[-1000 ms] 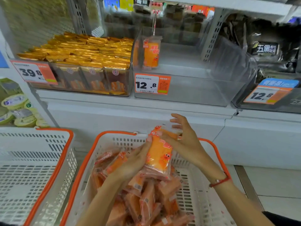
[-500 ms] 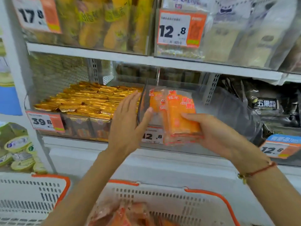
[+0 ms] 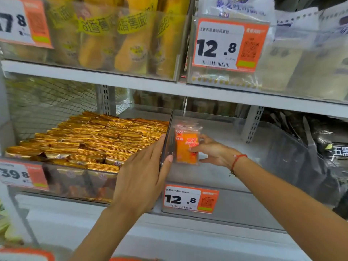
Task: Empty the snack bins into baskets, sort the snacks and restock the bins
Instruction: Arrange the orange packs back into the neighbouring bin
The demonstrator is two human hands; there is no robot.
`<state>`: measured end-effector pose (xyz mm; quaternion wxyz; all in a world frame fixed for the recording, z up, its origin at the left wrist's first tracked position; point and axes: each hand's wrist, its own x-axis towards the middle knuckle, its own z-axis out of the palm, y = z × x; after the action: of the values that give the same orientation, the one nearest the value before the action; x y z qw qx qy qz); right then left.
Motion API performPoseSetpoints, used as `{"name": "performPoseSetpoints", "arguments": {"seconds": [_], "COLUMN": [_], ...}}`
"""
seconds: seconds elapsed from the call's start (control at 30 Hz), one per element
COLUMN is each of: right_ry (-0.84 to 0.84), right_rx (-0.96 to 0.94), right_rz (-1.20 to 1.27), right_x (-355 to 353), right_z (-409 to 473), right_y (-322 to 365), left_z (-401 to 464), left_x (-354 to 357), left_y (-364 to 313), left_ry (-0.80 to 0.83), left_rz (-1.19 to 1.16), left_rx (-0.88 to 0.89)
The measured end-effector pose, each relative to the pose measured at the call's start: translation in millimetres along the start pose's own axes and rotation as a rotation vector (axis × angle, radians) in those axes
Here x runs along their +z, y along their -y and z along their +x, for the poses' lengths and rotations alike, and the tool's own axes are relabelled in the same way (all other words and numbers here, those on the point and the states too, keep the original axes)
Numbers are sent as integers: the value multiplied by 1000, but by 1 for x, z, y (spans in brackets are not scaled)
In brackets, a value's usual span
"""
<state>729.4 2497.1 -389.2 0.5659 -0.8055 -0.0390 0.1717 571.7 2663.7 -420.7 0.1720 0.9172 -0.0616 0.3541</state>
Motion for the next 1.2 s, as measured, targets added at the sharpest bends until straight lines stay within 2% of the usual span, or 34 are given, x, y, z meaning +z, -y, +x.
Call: {"name": "performPoseSetpoints", "arguments": {"seconds": [0.13,0.2,0.27,0.33,0.43,0.6,0.77,0.9,1.0,1.1,1.2], "right_ry": [-191,-260,-249,-175,-80,-235,-146,-168,-184,-82,-126], "right_rx": [-76,-124,-219,-284,-264,-192,-121,-37,-95,-151,-209], "right_rz": [-75,-188,-411,-508,-444,-434,-479,-509,-472,-469,-472], "right_x": [8,10,15,20,20,21,15,6,-4,-6,2], "right_z": [17,21,20,18,15,17,9,-8,-26,-41,-37], "right_y": [-10,-17,-20,-22,-21,-15,-9,-6,0,3,3], "left_z": [0,0,0,-1,-1,0,0,0,2,2,2], "left_x": [1,1,1,1,1,1,-2,-3,-4,-7,-10], "left_y": [-1,-2,-2,-2,-3,-2,-3,-4,-3,-6,-10], "left_ry": [-4,2,1,-9,-20,-12,15,43,64,84,102], "left_rz": [34,39,49,54,60,50,45,49,41,49,74], "left_rx": [-11,-9,-11,-12,-13,-6,-1,-7,-26,-43,-58]}}
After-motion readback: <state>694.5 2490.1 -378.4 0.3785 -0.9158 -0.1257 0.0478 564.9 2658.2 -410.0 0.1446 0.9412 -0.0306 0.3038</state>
